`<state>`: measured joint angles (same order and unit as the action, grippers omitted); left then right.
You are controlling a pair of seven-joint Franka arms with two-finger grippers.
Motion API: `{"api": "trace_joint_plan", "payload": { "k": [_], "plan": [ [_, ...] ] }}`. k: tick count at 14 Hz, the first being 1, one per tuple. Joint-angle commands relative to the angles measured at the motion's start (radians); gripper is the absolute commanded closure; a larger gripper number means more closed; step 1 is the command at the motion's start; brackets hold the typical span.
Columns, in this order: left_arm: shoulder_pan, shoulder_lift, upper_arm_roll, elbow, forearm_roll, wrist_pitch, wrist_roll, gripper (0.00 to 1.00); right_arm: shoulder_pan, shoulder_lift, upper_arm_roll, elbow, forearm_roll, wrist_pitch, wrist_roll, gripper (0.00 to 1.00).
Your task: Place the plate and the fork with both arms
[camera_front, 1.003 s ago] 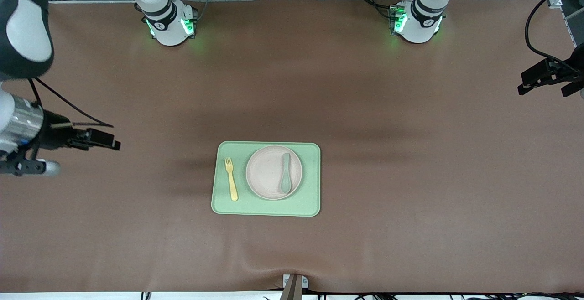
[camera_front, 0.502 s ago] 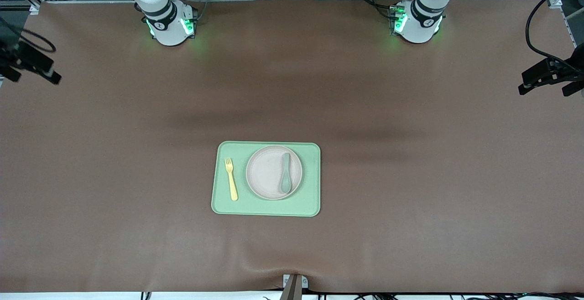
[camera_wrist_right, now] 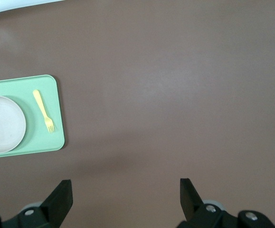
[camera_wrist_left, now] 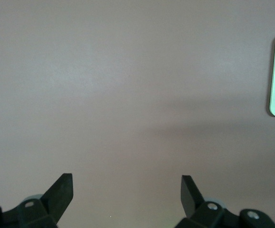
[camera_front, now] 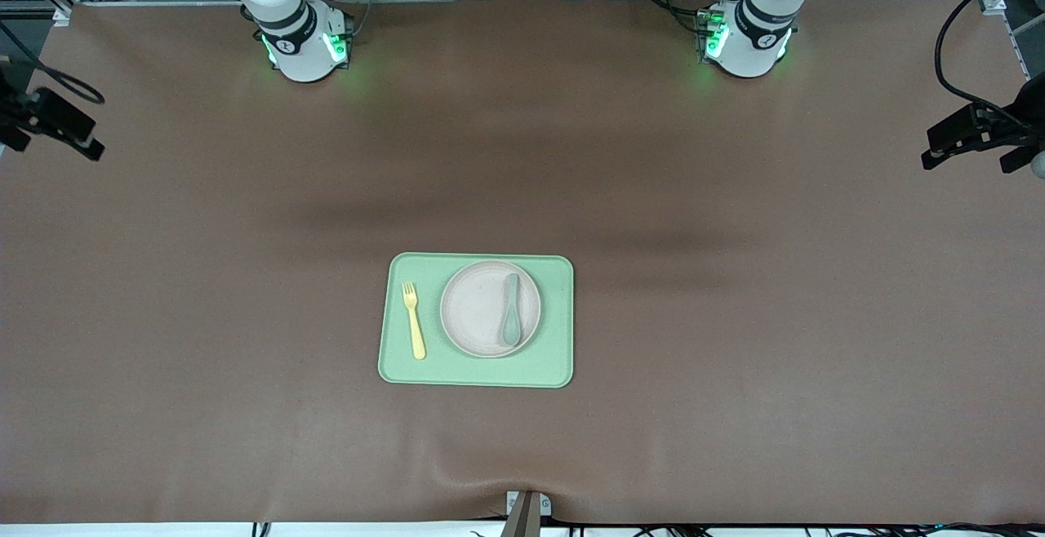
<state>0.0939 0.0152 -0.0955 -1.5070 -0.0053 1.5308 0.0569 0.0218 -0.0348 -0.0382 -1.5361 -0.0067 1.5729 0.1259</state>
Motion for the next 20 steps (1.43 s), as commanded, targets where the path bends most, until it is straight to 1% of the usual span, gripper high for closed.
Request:
{"api": "trace_joint_plan", "payload": {
  "k": [1, 3, 6, 7, 9, 10, 20],
  "plan": [
    [-0.002, -0.011, -0.007, 0.001, 0.007, -0.009, -0.014, 0.0, -0.013, 0.049, 0.021, 0.073, -0.024, -0.007, -0.014, 0.0],
    [-0.042, -0.012, 0.0, 0.001, 0.016, -0.018, -0.017, 0.0, -0.011, 0.047, 0.023, 0.073, -0.024, -0.016, -0.032, 0.0],
    [-0.06, -0.018, 0.006, 0.001, 0.019, -0.037, -0.026, 0.0, -0.029, 0.039, 0.021, 0.071, -0.021, -0.02, -0.1, 0.0],
    [-0.081, -0.024, 0.031, -0.001, 0.021, -0.037, -0.028, 0.0, -0.029, 0.038, 0.02, 0.07, -0.021, -0.019, -0.115, 0.0],
    [-0.187, -0.026, 0.153, -0.001, 0.019, -0.038, -0.026, 0.0, -0.026, 0.039, 0.021, 0.067, -0.016, -0.017, -0.111, 0.0],
    [-0.21, -0.026, 0.189, -0.001, 0.019, -0.04, -0.025, 0.0, -0.025, 0.039, 0.021, 0.067, -0.016, -0.016, -0.111, 0.0],
    [-0.2, -0.026, 0.198, 0.001, 0.019, -0.052, -0.025, 0.0, -0.019, 0.039, 0.023, 0.065, -0.01, -0.007, -0.104, 0.0]
  ]
}}
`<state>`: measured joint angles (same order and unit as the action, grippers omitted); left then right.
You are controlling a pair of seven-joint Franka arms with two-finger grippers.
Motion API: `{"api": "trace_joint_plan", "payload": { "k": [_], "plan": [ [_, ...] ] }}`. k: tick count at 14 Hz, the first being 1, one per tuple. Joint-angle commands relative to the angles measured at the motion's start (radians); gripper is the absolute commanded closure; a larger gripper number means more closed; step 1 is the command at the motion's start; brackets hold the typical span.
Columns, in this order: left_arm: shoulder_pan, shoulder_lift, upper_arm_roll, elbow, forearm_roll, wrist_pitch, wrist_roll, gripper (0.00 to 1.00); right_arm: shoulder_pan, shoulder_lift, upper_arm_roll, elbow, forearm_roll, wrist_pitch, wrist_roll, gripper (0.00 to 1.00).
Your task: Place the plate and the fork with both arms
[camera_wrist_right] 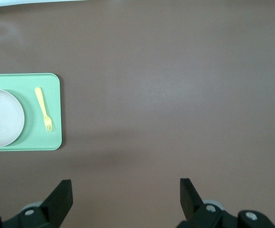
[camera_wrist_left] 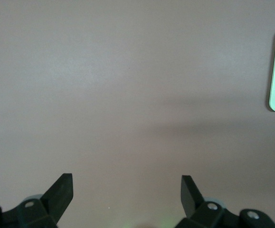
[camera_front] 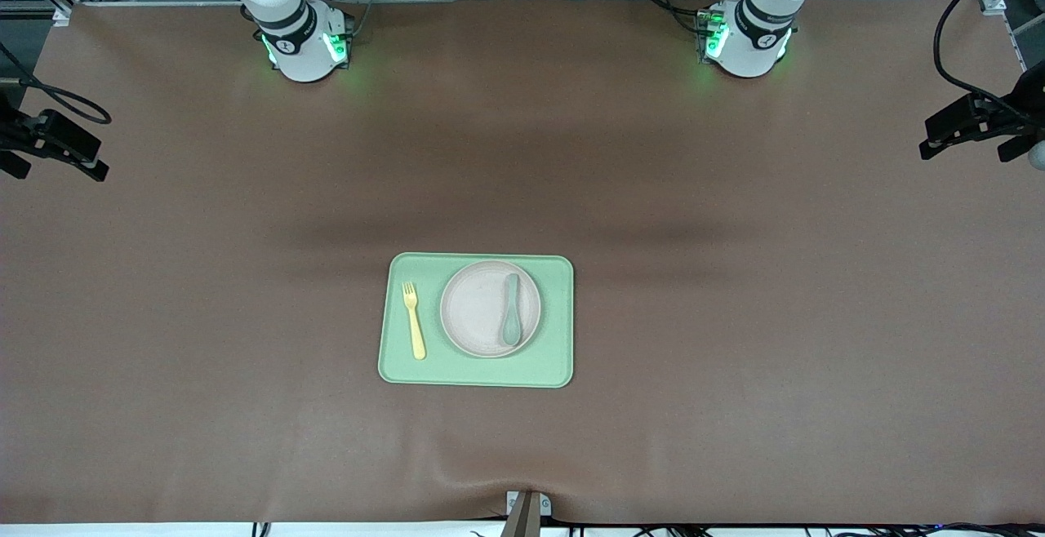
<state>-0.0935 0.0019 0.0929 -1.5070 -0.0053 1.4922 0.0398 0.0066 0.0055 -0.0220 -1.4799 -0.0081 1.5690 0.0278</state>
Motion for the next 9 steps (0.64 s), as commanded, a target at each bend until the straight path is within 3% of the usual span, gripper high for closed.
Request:
{"api": "trace_joint_plan", "payload": {
  "k": [1, 9],
  "plan": [
    [-0.012, -0.013, 0.01, 0.001, 0.019, -0.013, -0.008, 0.0, -0.003, -0.001, 0.007, 0.009, -0.009, -0.003, -0.006, 0.0],
    [-0.012, -0.011, 0.01, -0.001, 0.019, -0.013, -0.009, 0.0, -0.005, -0.001, 0.007, 0.009, -0.009, -0.006, -0.012, 0.0]
  ]
}}
